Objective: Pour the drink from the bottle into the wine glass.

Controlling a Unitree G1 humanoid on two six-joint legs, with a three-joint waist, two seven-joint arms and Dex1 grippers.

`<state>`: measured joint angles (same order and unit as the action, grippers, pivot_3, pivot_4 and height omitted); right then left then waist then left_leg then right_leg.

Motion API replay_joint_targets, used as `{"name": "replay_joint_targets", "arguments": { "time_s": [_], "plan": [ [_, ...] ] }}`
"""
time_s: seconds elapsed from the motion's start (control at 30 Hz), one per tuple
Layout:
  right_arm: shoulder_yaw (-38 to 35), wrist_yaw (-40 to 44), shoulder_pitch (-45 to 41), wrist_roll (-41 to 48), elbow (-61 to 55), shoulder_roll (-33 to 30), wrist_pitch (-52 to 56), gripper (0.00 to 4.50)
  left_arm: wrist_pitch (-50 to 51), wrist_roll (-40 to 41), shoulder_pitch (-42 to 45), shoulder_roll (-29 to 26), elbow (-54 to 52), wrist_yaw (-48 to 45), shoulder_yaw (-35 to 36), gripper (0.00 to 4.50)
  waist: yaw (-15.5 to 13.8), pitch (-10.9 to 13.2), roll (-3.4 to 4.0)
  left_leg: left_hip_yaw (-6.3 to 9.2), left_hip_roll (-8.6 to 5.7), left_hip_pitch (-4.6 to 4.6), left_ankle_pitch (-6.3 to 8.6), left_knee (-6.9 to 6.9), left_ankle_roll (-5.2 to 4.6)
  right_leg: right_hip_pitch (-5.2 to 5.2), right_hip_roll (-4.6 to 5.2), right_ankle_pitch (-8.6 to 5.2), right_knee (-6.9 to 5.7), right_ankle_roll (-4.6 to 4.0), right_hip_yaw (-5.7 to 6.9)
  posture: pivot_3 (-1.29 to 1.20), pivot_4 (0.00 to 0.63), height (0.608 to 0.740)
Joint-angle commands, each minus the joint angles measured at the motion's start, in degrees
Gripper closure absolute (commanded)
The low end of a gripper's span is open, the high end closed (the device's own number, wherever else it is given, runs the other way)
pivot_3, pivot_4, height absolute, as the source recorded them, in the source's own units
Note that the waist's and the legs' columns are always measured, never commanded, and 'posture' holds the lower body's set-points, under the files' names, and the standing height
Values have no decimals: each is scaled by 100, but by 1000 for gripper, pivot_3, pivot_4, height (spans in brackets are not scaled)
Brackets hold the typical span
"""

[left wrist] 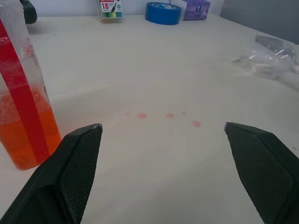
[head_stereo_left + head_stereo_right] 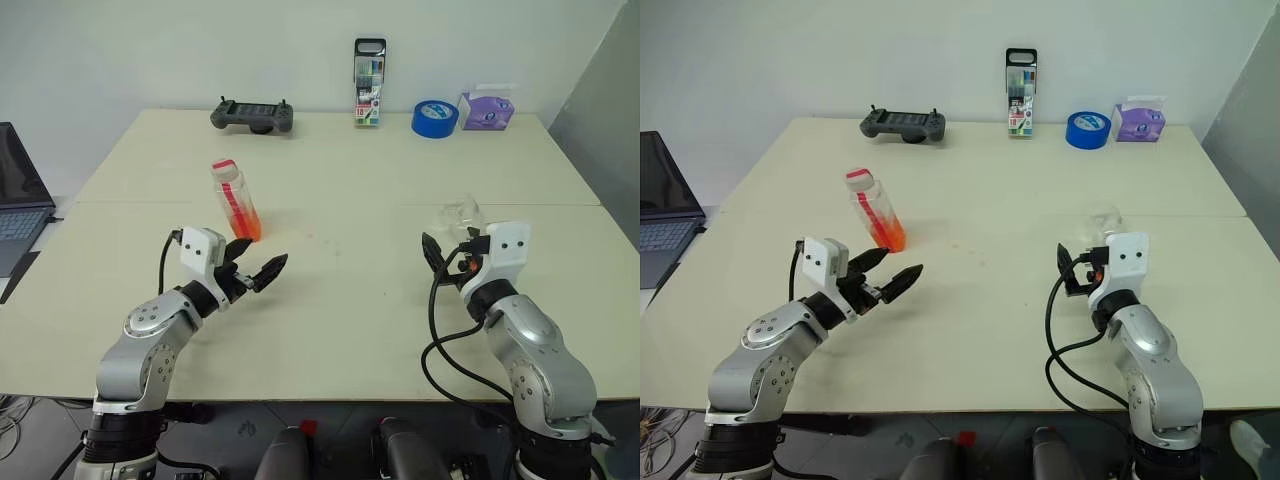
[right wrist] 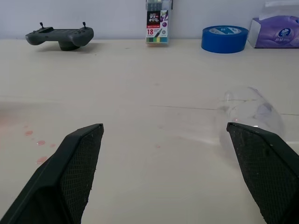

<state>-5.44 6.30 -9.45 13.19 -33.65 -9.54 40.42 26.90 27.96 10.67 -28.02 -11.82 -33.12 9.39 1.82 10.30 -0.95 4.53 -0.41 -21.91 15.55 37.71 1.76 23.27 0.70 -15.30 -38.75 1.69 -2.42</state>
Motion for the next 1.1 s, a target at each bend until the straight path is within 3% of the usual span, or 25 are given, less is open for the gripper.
{"name": "replay_joint_targets", "arguments": {
  "time_s": [0.03,0.33,0.57,0.7,1.1],
  "plan": [
    [-22,35,-2,77,-263,-16,-119,0,-73,3,145,-70,-146,-2,115,35,0,0,0,0,0,0,0,0,0,0,0,0,0,0,0,0,150,740],
    [126,430,-95,221,-139,-221,-132,0,-156,-141,336,80,166,214,106,35,-1,2,-1,-1,0,0,0,0,0,0,0,0,2,0,0,0,150,740],
    [773,2132,-1511,1108,692,-792,223,0,-62,-572,903,471,734,1100,89,35,4,17,-8,-2,1,1,0,5,-1,-1,-16,3,2,-4,14,0,150,740],
    [1109,2788,-2046,1146,1273,-1015,2,0,-19,-700,925,591,771,1360,78,35,0,23,-16,8,0,-6,1,2,-1,-1,-5,18,4,-28,15,0,150,740],
    [1456,3662,-2285,1123,1800,-1216,-293,0,-728,-1709,793,552,654,2252,75,35,-13,24,-19,5,-5,-13,4,2,6,3,12,20,13,-30,15,0,150,740]
  ]
}}
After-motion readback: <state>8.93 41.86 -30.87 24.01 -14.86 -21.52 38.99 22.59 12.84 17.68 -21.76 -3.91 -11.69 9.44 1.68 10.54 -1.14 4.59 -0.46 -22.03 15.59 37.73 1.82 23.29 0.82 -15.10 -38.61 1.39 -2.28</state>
